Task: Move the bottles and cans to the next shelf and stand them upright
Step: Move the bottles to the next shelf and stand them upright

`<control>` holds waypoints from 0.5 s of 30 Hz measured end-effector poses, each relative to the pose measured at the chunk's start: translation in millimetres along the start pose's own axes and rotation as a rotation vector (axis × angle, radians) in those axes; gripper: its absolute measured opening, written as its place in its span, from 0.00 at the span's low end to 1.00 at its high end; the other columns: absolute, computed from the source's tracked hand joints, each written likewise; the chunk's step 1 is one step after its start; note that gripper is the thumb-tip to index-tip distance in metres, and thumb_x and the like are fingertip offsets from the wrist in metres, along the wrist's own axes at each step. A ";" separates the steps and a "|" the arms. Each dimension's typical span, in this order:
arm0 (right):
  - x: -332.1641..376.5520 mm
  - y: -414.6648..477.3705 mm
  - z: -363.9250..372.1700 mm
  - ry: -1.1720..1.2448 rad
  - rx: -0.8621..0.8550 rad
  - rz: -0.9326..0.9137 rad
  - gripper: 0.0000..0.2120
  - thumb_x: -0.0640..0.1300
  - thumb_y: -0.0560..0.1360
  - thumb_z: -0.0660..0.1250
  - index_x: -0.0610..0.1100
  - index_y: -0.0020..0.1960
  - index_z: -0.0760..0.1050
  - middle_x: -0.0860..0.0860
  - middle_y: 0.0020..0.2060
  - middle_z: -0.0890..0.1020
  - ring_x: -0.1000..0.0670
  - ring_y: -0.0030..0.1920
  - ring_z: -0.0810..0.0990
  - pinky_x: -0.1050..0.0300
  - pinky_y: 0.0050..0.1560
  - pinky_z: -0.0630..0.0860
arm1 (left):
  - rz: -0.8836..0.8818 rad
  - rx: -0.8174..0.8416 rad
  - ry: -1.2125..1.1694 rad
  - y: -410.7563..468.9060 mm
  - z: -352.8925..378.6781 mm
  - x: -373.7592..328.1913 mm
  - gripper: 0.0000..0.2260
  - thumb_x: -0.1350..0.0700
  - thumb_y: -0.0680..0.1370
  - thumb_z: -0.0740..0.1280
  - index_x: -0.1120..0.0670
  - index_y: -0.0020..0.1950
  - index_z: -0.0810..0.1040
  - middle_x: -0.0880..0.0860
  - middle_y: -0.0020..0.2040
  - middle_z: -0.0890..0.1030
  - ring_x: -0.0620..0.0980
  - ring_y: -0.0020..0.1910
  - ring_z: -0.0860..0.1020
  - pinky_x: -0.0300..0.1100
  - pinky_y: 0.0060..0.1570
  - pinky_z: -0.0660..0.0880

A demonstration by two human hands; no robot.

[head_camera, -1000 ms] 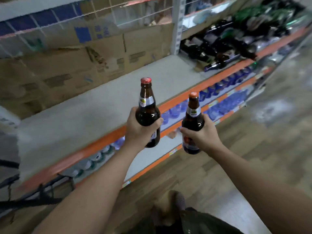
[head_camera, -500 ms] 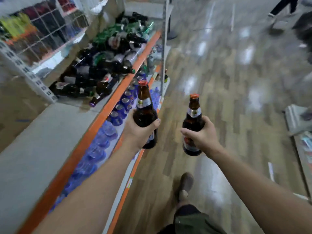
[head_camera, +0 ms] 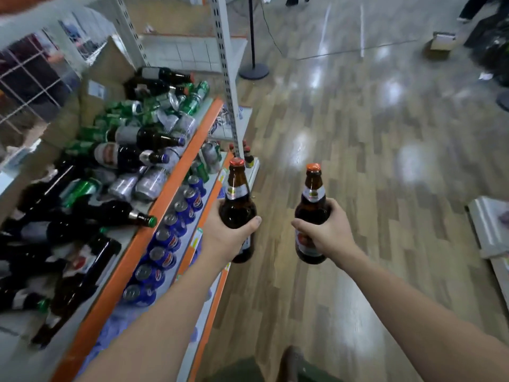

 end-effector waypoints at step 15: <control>88.7 247.4 77.0 0.006 -0.069 0.002 0.24 0.48 0.65 0.82 0.50 0.55 0.75 0.56 0.48 0.82 0.57 0.50 0.81 0.54 0.52 0.76 | 0.043 0.030 -0.027 292.4 10.4 -34.3 0.31 0.41 0.61 0.80 0.50 0.60 0.77 0.46 0.54 0.84 0.46 0.55 0.82 0.52 0.61 0.79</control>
Point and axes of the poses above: each hand's wrist, its own y-axis towards the middle knuckle, its own z-axis out of the palm, x = y × z, the point moved 4 cm from there along y, towards the middle knuckle
